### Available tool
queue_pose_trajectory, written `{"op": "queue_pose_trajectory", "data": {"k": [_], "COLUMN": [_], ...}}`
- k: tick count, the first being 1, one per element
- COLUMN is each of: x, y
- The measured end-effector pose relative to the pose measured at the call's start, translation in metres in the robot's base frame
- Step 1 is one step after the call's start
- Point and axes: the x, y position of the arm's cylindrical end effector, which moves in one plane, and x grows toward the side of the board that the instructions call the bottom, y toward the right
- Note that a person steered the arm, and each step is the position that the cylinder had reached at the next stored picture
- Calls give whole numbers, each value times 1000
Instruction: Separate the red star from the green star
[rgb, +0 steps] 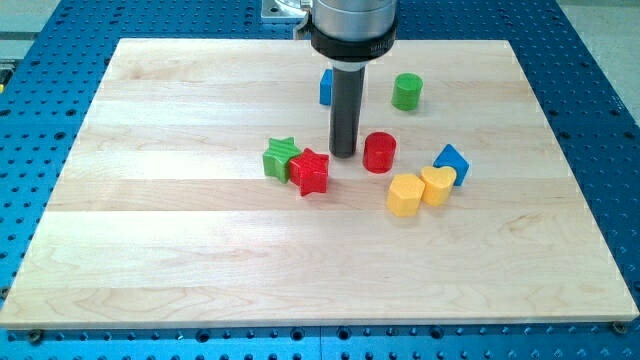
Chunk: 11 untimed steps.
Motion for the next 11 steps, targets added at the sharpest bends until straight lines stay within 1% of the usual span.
{"op": "queue_pose_trajectory", "data": {"k": [1, 2, 3, 4, 5, 6, 7, 8, 9, 10, 11], "x": [-18, 19, 81, 61, 54, 36, 16, 6, 3, -33, -24], "y": [61, 58, 9, -7, -40, -89, -123, -171, -128, -69, -83]}}
